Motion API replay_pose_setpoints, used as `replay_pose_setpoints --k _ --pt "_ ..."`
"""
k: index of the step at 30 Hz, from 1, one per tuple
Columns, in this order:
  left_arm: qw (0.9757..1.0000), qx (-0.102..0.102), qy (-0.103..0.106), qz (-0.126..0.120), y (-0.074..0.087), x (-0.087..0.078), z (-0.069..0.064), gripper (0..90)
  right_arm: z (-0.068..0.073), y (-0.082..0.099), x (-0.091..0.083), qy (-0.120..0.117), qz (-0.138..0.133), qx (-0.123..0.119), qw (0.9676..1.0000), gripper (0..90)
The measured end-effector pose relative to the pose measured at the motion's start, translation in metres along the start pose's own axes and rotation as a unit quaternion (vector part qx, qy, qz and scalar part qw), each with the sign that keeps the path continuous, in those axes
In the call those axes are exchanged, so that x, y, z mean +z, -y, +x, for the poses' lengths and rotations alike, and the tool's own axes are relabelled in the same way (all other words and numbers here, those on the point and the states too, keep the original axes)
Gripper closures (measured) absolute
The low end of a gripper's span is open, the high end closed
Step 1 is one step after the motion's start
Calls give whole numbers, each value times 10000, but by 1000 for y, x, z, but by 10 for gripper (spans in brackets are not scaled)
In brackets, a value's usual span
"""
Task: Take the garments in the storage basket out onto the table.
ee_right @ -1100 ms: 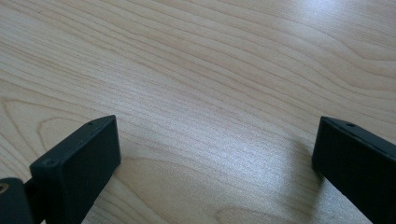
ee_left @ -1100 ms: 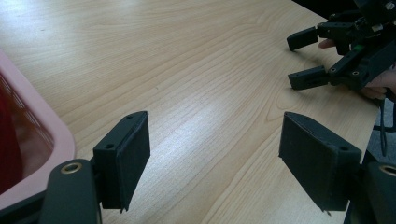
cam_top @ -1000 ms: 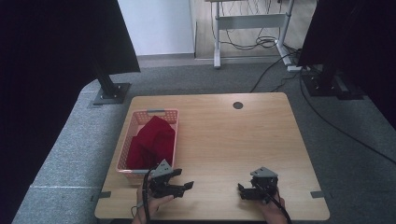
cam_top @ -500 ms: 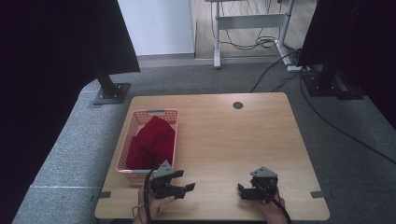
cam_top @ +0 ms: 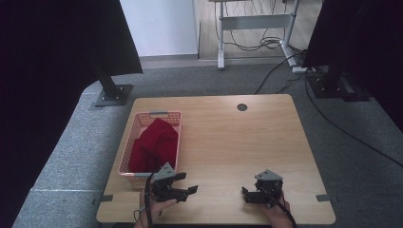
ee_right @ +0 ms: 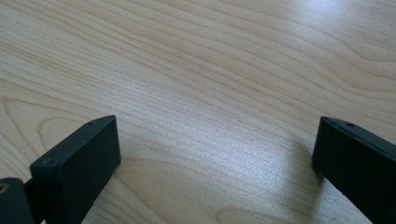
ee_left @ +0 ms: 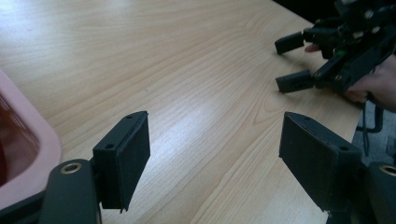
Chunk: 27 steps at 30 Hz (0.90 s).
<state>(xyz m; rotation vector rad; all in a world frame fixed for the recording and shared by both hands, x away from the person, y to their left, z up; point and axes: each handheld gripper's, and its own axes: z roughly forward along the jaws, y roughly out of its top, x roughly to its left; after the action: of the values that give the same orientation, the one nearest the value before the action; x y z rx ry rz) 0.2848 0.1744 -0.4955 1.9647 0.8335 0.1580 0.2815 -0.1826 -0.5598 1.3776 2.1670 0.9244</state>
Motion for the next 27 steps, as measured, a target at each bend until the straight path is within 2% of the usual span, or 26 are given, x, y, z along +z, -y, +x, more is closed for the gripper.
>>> replay_pose_setpoints --k 9,22,27 --pt "9999 -8 3 -165 -5 -9 -1 245 0 0 0 -3 1 -4 10000 8" --pt "9993 45 -187 -323 -10 -22 -1 245 0 0 0 -6 1 -8 10000 8" --pt "9992 33 -200 -346 -11 -25 0 244 0 0 0 -6 1 -8 10000 8"
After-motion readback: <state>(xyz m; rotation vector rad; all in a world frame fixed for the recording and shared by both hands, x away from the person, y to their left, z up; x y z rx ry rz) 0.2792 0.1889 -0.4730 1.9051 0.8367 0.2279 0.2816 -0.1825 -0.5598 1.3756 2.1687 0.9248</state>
